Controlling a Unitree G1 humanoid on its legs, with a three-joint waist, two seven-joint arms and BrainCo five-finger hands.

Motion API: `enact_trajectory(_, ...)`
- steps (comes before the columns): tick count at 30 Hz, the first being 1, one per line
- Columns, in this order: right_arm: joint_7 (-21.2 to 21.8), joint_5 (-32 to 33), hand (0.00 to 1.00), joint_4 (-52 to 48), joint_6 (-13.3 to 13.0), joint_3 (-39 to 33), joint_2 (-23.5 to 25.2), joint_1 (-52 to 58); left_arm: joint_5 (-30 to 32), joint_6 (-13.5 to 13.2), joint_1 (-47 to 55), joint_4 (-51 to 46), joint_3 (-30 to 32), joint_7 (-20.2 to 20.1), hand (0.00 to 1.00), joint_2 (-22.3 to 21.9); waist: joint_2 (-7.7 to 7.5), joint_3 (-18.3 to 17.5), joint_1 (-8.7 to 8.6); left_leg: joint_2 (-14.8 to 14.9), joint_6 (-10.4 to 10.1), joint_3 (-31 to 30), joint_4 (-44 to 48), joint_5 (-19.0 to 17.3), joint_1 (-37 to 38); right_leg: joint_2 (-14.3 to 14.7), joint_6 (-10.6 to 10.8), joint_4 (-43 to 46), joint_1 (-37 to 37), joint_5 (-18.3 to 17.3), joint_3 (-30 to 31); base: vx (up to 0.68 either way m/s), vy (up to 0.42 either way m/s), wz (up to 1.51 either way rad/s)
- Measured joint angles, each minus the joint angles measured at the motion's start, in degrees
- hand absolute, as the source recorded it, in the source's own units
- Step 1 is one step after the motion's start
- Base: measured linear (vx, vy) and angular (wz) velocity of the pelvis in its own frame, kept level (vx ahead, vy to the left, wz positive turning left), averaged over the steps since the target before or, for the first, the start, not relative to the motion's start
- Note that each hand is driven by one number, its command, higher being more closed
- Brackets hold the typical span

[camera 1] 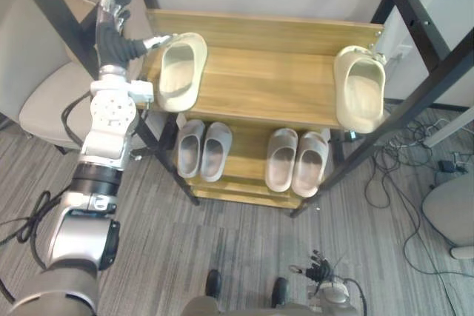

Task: Organize the slippers on the shoe rack

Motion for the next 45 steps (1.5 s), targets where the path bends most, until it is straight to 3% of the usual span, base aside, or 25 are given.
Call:
enact_trajectory(18,-0.4,0.4,0.0,-0.2,0.0,1.0,0.0,-1.6,11.7,3.6,-10.6,17.3,-3.7,-4.0,0.0,0.2,-0.08,0.0,0.12,0.6,-0.1,2.3,0.1,0.5,-2.7,0.0,-0.2,1.9,-4.6,0.1,2.0,-0.02,-0.003,-0.06)
enact_trajectory(25,-0.5,0.5,0.0,-0.2,0.0,-0.4,0.2,-2.4,15.9,4.6,-13.9,20.1,-2.9,-4.6,0.0,2.3,-1.58,0.9,0.12,1.2,-0.2,3.7,0.3,0.5,-3.7,0.5,-0.7,2.1,-6.3,0.8,3.3,-0.03,-0.012,-0.11)
enact_trajectory(45,-0.7,2.6,0.0,-2.2,-0.2,-1.1,0.1,-4.6,28.2,7.8,-17.9,22.6,-0.7,-4.8,0.0,4.9,-2.84,3.5,0.17,1.8,-0.7,5.0,2.0,0.1,-6.2,1.2,-1.3,-0.1,-7.9,3.0,4.7,-0.01,-0.006,-0.04)
